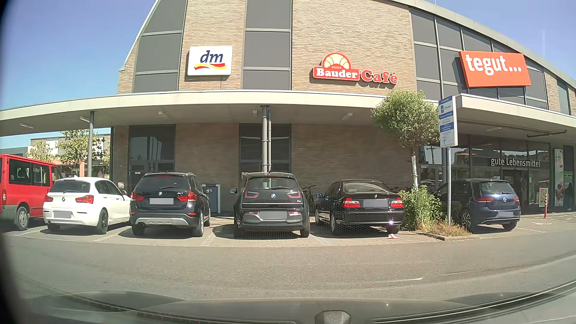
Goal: Follow the waypoints while adhering to traffic rules and regulations
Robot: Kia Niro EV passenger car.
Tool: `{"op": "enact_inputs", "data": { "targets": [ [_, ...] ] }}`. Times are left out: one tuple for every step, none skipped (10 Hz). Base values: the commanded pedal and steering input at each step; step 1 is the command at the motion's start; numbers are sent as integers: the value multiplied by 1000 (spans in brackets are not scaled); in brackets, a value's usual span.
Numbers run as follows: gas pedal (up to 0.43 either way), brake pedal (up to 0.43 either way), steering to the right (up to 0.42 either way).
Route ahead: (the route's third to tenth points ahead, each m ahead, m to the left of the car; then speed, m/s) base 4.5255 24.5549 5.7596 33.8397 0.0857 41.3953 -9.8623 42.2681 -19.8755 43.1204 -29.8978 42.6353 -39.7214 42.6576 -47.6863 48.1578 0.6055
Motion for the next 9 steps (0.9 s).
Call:
{"op": "enact_inputs", "data": {
  "targets": [
    [0, 238, 781],
    [0, 238, 750],
    [0, 220, 716],
    [0, 177, 677],
    [0, 110, 643],
    [0, 37, 600],
    [0, 30, 545],
    [0, 30, 491],
    [0, 30, 422]
  ]
}}
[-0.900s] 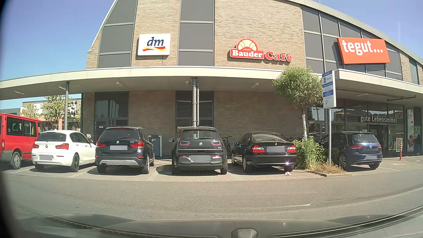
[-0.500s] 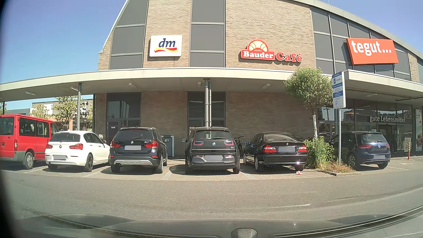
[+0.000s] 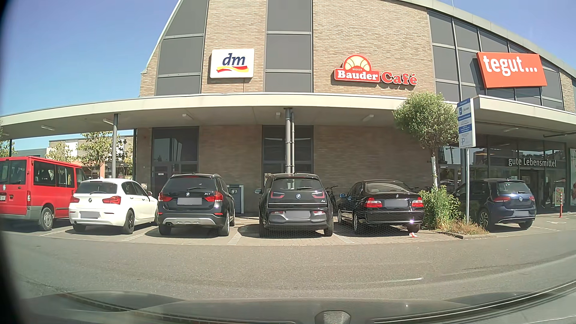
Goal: Follow the waypoints while adhering to traffic rules and regulations
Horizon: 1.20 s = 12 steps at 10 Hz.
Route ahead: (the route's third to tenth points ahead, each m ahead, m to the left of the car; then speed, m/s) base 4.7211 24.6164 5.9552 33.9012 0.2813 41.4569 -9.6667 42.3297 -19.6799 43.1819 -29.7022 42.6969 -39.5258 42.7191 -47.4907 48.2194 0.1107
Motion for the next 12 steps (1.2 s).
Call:
{"op": "enact_inputs", "data": {
  "targets": [
    [0, 30, 339],
    [0, 30, 233],
    [0, 30, 129],
    [8, 30, 0],
    [39, 30, -97],
    [59, 30, -192],
    [79, 30, -280],
    [87, 30, -345],
    [110, 30, -436],
    [118, 30, -533],
    [138, 30, -610],
    [150, 30, -667]
  ]
}}
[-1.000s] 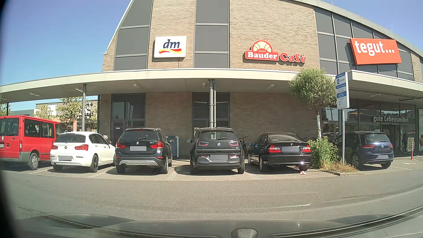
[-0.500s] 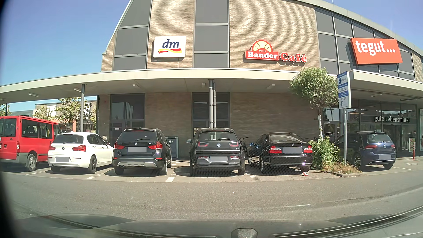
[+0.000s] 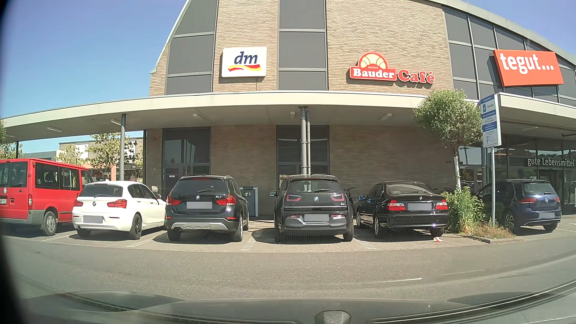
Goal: Follow the waypoints while adhering to traffic rules and regulations
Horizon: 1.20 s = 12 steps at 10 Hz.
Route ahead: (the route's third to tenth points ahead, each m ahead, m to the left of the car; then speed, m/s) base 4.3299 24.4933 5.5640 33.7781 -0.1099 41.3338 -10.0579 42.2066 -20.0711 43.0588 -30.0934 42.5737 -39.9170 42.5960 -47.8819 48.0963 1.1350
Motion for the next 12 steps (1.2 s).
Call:
{"op": "enact_inputs", "data": {
  "targets": [
    [177, 30, -712],
    [197, 30, -745],
    [209, 30, -761],
    [220, 30, -771],
    [228, 37, -777],
    [240, 30, -779],
    [240, 30, -781],
    [248, 30, -788],
    [248, 30, -800],
    [260, 30, -813],
    [268, 30, -823],
    [280, 30, -832]
  ]
}}
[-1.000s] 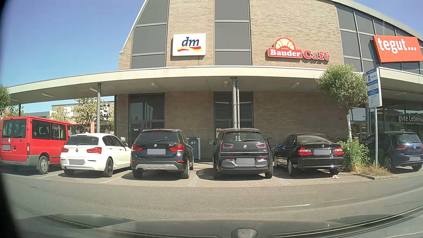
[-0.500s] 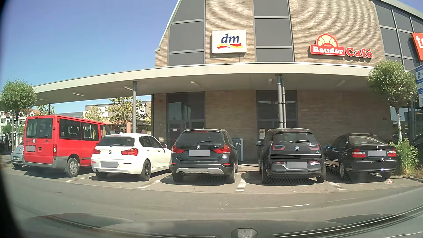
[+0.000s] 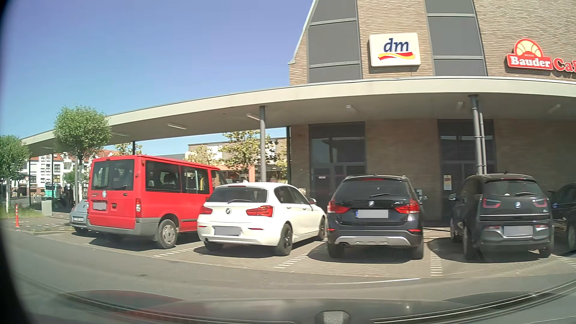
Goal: Follow the waypoints while adhering to traffic rules and regulations
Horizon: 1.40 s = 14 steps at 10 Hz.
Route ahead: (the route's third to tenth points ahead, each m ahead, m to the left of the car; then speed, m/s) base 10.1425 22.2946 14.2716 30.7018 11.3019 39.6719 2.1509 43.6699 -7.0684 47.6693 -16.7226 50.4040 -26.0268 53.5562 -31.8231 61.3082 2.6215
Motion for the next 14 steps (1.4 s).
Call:
{"op": "enact_inputs", "data": {
  "targets": [
    [287, 30, -838],
    [287, 30, -839],
    [287, 30, -839],
    [287, 30, -839],
    [287, 30, -835],
    [287, 30, -825],
    [287, 30, -802],
    [287, 30, -761],
    [287, 30, -721],
    [287, 30, -659],
    [287, 30, -616],
    [287, 30, -558],
    [287, 30, -489],
    [287, 30, -435]
  ]
}}
